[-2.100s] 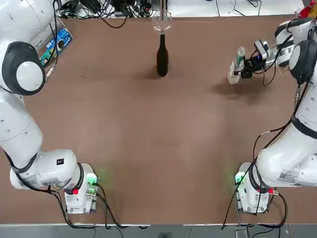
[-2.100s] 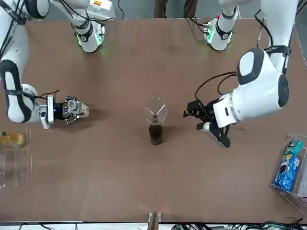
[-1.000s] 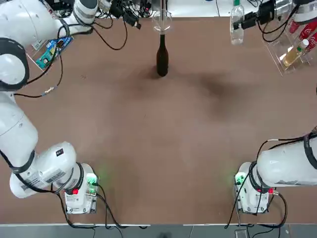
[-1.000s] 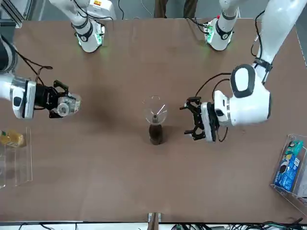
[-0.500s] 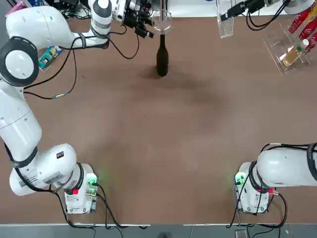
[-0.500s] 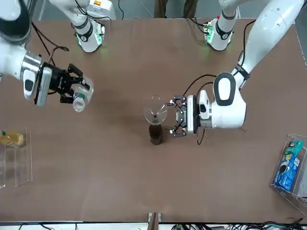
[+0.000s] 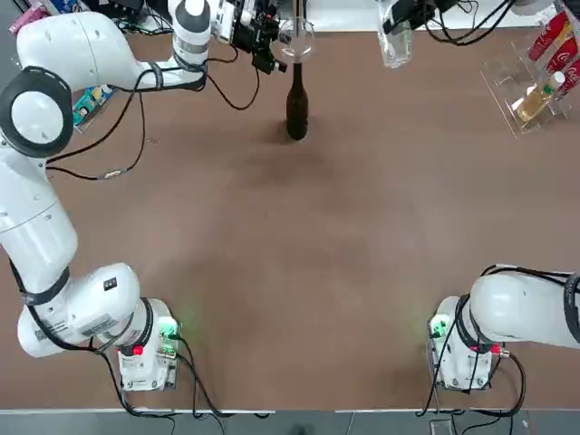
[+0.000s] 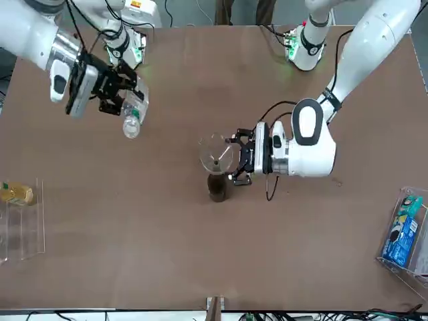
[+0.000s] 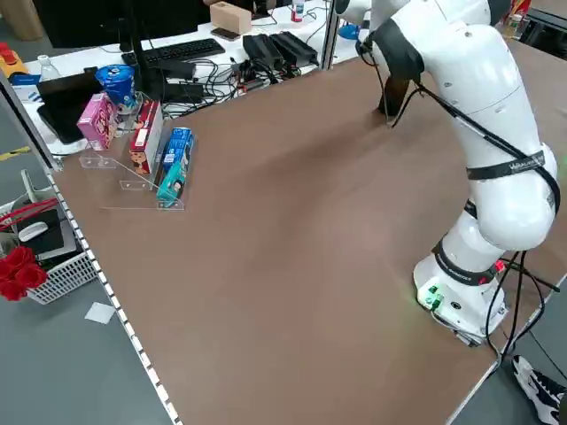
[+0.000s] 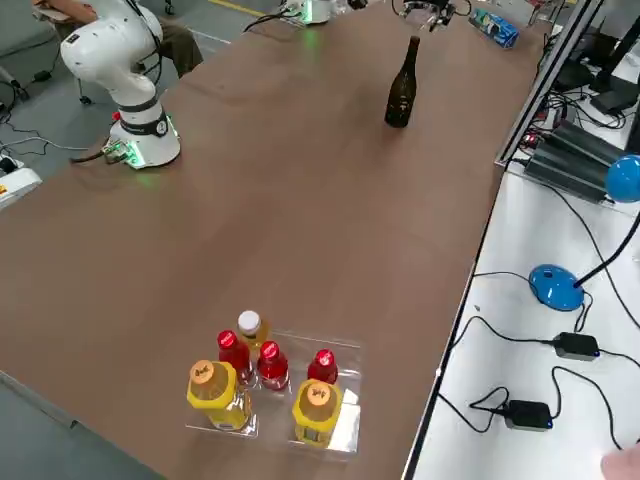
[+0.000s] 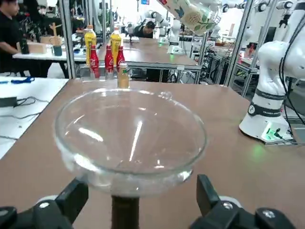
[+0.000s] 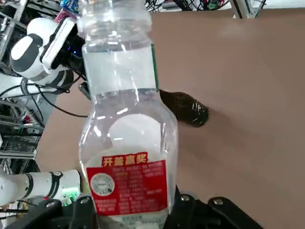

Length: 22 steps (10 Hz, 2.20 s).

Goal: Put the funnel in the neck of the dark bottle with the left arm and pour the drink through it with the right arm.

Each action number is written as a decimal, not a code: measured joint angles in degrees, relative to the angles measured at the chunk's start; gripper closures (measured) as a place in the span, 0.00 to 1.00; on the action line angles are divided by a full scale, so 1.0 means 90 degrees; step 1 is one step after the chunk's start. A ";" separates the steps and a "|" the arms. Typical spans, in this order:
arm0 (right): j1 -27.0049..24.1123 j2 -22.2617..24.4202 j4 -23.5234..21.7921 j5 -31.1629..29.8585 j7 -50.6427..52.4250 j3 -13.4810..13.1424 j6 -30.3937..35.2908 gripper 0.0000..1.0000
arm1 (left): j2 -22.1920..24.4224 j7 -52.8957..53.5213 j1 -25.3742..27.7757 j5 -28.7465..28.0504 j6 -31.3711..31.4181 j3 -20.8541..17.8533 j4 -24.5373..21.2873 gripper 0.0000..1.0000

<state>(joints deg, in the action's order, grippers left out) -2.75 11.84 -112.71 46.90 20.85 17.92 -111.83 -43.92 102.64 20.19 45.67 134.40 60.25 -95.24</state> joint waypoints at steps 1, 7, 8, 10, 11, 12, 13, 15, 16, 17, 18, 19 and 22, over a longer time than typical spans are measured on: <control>0.0001 0.0015 0.0057 -0.0179 -0.0433 0.0177 -0.0010 0.56 | -0.0108 0.0349 -0.0002 0.0073 0.0000 0.0030 0.0000 0.00; 0.0001 0.0033 0.0332 -0.0838 -0.1878 0.0698 -0.0014 0.56 | -0.0637 0.1395 -0.0008 0.0449 -0.0005 0.0187 0.0017 0.00; 0.0002 0.0035 0.0441 -0.0977 -0.2127 0.0851 -0.0049 0.56 | -0.0721 0.1395 -0.0035 0.0466 -0.0005 0.0196 0.0070 0.00; 0.0002 0.0036 0.0532 -0.1095 -0.2483 0.1105 -0.0192 0.56 | -0.0998 0.1484 -0.0148 0.0472 -0.0005 0.0200 0.0290 0.00; 0.0002 0.0035 0.0535 -0.1224 -0.2669 0.1231 -0.0232 0.56 | -0.1153 0.1624 -0.0214 0.0472 -0.0005 0.0200 0.0417 0.00; 0.0002 0.0035 0.0536 -0.1325 -0.2856 0.1343 -0.0273 0.56 | -0.1245 0.1696 -0.0257 0.0472 -0.0005 0.0201 0.0489 0.00; 0.0002 0.0035 0.0541 -0.1387 -0.3022 0.1427 -0.0325 0.56 | -0.1279 0.1711 -0.0280 0.0480 -0.0005 0.0204 0.0526 0.01; 0.0002 0.0029 0.0553 -0.1518 -0.3340 0.1573 -0.0350 0.56 | -0.1296 0.1713 -0.0289 0.0546 -0.0005 0.0205 0.0541 0.05; 0.0002 0.0006 0.0578 -0.1664 -0.3550 0.1676 -0.0353 0.56 | -0.1309 0.1713 -0.0289 0.0572 -0.0005 0.0205 0.0541 0.11; 0.0001 -0.0045 0.0623 -0.1866 -0.3778 0.1797 -0.0360 0.56 | -0.1314 0.1713 -0.0289 0.0592 -0.0005 0.0205 0.0541 0.14; 0.0002 -0.0123 0.0666 -0.2028 -0.3961 0.1936 -0.0431 0.56 | -0.1316 0.1713 -0.0289 0.0641 -0.0005 0.0205 0.0541 0.18; 0.0002 -0.0214 0.0707 -0.2141 -0.4098 0.2061 -0.0534 0.56 | -0.1322 0.1713 -0.0288 0.0710 -0.0005 0.0205 0.0541 0.23; 0.0002 -0.0595 0.0913 -0.2775 -0.4642 0.2427 -0.0678 0.56 | -0.1382 0.1713 -0.0274 0.0760 -0.0017 0.0203 0.0541 0.40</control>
<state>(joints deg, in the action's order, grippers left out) -2.74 6.48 -104.50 21.92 -20.93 39.76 -117.94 -56.36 118.06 17.72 52.51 134.25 62.07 -90.37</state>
